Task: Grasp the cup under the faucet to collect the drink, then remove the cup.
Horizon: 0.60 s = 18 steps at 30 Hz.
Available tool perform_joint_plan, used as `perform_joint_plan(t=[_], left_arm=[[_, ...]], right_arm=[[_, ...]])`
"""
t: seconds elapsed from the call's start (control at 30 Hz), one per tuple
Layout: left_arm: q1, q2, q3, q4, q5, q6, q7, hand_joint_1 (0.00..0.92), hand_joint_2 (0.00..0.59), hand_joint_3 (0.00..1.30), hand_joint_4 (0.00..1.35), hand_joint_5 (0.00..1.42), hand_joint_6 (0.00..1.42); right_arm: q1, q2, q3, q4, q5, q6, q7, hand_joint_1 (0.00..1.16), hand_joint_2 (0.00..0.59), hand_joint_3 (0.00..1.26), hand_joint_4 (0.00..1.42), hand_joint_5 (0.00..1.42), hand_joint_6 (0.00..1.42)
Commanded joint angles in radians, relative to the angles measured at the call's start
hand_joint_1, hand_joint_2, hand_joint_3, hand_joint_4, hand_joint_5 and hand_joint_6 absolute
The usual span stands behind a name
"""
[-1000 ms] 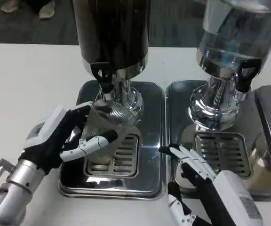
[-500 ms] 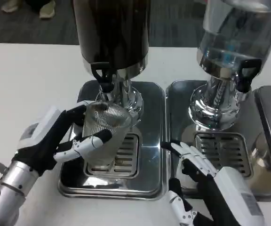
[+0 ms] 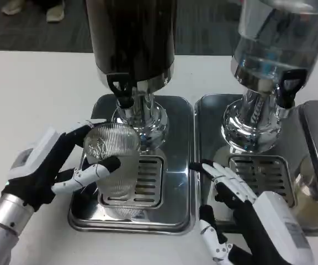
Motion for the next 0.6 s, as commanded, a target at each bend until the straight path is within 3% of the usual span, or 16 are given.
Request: perform_joint_plan(t=[0.03, 0.23, 0.6], left_arm=[[0.024, 0.013, 0.009, -0.024, -0.006, 0.009, -0.01, 0.042, 0.104, 0.3, 0.21, 0.33, 0.41], [0.032, 0.014, 0.002, -0.056, -0.001, 0.013, -0.036, 0.042, 0.102, 0.28, 0.18, 0.3, 0.29], [0.008, -0.004, -0.008, -0.095, 0.032, 0.073, -0.02, 0.067, 0.123, 0.27, 0.18, 0.3, 0.23]], right_arm=[[0.004, -0.001, -0.006, -0.002, 0.011, 0.002, 0.007, 0.48, 0.585, 0.17, 0.1, 0.09, 0.36], [0.007, -0.003, -0.008, 0.001, 0.022, 0.005, 0.014, 0.48, 0.585, 0.17, 0.1, 0.09, 0.36], [0.006, -0.002, -0.009, -0.001, 0.038, 0.004, 0.031, 0.48, 0.585, 0.17, 0.1, 0.09, 0.36]])
